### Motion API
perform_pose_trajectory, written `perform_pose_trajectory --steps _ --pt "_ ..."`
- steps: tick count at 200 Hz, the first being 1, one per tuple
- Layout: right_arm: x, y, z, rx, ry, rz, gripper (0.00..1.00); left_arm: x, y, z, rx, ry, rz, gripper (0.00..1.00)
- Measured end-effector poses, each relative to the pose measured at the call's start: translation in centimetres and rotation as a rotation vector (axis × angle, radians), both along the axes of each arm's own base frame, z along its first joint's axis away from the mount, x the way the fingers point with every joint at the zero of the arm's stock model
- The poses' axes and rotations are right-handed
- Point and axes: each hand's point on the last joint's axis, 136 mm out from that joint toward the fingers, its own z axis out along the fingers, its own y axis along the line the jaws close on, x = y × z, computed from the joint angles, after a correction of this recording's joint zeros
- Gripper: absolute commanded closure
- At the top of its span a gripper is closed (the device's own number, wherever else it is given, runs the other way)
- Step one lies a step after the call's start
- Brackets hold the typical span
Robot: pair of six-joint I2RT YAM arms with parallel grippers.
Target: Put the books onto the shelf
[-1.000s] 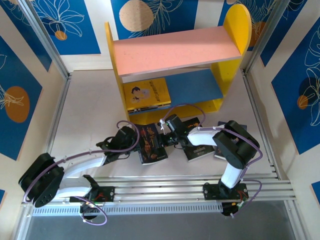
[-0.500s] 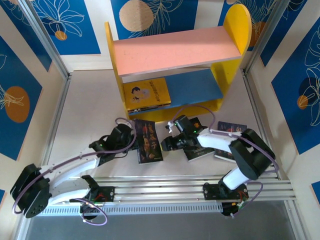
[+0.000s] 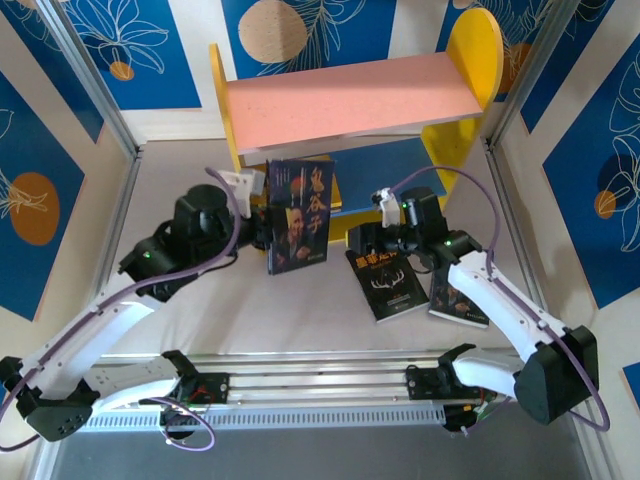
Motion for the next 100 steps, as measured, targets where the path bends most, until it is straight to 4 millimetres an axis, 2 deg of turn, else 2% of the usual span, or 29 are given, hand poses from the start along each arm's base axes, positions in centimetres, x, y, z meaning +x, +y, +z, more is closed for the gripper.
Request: perform_pose_trajectory --steps 30,56,78,100 --pt "0.6 -0.5 2.7 0.034 -0.053 -0.015 0.43 0.3 -0.4 7.6 -0.055 -0.161 -0.021 1.00" --pt "0.7 -0.9 4.8 0.069 -0.087 -0.019 0.38 1.2 -0.8 12.2 -0.098 -0.267 -0.006 1.00" --pt "1.3 -1.6 8.2 0.123 -0.140 -0.023 0.36 2.8 -1.3 14.7 -0.131 -0.333 0.038 1.00" --pt "1.9 -2.4 12.4 0.188 -0.213 -0.025 0.34 4.7 -2.3 15.7 -0.146 -0.378 0.077 1.00"
